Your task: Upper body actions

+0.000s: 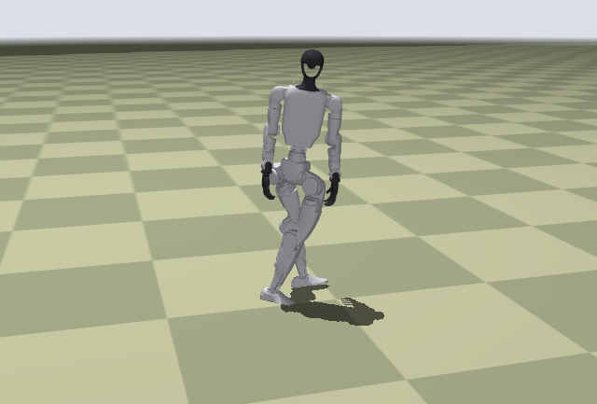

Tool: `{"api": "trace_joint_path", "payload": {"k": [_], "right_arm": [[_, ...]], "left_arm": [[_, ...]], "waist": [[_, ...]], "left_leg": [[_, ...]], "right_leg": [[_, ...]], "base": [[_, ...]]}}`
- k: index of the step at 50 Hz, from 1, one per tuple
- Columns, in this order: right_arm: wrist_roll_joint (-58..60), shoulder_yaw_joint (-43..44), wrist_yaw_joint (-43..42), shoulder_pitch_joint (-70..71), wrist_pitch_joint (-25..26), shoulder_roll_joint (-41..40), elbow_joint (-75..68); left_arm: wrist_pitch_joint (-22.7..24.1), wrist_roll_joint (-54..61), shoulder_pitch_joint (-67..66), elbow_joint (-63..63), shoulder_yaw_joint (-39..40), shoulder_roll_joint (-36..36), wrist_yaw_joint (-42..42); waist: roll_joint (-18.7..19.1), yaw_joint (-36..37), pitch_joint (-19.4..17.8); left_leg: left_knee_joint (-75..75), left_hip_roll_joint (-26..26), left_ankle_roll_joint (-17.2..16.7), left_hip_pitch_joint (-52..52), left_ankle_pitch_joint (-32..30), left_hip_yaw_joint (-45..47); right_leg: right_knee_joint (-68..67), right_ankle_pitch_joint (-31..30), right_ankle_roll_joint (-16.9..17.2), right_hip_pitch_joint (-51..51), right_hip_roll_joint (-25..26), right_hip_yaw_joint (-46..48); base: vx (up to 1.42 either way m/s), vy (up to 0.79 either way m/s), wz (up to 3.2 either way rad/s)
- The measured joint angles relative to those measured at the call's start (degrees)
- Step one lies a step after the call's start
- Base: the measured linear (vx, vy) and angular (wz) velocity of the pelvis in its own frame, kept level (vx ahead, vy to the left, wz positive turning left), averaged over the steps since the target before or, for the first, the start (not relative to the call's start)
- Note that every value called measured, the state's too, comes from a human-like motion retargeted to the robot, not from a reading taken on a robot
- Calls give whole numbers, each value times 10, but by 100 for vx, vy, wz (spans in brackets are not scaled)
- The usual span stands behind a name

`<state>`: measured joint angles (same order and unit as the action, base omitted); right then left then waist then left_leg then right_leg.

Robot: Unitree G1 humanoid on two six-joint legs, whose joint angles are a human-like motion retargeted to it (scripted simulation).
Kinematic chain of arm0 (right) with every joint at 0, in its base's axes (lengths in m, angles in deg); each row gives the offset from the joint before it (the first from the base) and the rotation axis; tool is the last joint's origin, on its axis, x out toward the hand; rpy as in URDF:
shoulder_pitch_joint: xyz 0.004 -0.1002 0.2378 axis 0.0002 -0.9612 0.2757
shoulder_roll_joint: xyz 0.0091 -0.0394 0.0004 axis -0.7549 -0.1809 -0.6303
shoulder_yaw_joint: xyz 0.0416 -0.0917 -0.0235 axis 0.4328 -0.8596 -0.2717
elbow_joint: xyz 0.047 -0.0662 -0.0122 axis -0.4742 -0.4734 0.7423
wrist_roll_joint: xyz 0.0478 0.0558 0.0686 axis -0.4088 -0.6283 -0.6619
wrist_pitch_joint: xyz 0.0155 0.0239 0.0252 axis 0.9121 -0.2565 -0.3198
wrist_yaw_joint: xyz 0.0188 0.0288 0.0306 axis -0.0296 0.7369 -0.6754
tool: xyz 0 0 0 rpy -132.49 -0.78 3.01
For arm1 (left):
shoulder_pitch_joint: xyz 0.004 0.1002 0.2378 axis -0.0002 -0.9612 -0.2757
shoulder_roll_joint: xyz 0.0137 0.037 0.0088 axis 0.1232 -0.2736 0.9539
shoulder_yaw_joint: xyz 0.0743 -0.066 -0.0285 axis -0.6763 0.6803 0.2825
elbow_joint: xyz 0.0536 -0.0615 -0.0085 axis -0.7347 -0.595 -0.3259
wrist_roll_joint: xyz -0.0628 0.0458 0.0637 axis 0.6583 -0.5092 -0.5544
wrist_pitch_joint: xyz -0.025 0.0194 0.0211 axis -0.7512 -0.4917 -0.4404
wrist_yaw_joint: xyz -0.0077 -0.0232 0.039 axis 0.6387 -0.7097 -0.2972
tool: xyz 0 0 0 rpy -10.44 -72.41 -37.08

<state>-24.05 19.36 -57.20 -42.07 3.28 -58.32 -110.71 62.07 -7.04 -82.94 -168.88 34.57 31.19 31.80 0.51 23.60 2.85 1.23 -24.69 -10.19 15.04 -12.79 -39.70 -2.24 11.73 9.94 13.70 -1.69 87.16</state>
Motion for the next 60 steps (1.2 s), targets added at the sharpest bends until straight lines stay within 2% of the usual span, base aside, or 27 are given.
{"api": "trace_joint_path", "payload": {"k": [5,14,21,28,35,40,45,55,60], "right_arm": [[23,-24,7,-4,-3,-16,2],[36,-53,10,-31,-6,-12,-16],[18,-38,5,-39,-10,15,-23],[35,-56,-4,-29,-19,47,-37],[70,-88,-32,-25,-3,45,-95],[-21,-39,-59,-25,5,24,-128],[-100,-14,-63,-22,1,15,-135],[-23,-57,-36,2,3,6,-89],[-4,-70,-12,35,7,3,-63]], "left_arm": [[1,3,2,0,-5,3,10],[-3,8,9,10,3,50,8],[-18,28,-2,14,31,84,0],[-19,41,-13,39,45,89,-6],[-12,47,5,78,57,84,-23],[5,58,32,91,80,69,-37],[20,89,45,91,99,50,-39],[20,62,1,72,57,41,-14],[26,65,-48,72,51,13,7]], "waist": [[3,-27,-3],[2,-129,2],[6,-215,12],[23,-292,10],[25,-336,9],[25,-361,8],[27,-402,6],[29,-447,16],[52,-510,3]], "left_leg": [[0,13,14,-11,7,8],[2,53,48,-28,33,57],[9,96,80,-41,69,120],[3,150,101,-78,111,217],[-3,195,105,-120,151,340],[-10,216,101,-143,166,397],[-15,226,99,-156,170,413],[-21,239,97,-160,176,450],[-23,255,97,-161,173,455]], "right_leg": [[-1,-2,-7,-2,0,-19],[11,-27,-32,-22,-16,-101],[16,-58,-57,-54,-38,-201],[7,-90,-79,-99,-52,-353],[17,-129,-91,-135,-44,-489],[1,-138,-92,-158,-43,-551],[-1,-143,-90,-160,-41,-569],[3,-157,-86,-176,-35,-607],[6,-163,-83,-175,-21,-612]], "base": [[10,-1,-42],[26,-2,-108],[37,-7,-178],[34,-13,-191],[23,-18,-166],[11,-14,-106],[7,-9,-35],[4,-7,-33],[5,0,-11]]}}
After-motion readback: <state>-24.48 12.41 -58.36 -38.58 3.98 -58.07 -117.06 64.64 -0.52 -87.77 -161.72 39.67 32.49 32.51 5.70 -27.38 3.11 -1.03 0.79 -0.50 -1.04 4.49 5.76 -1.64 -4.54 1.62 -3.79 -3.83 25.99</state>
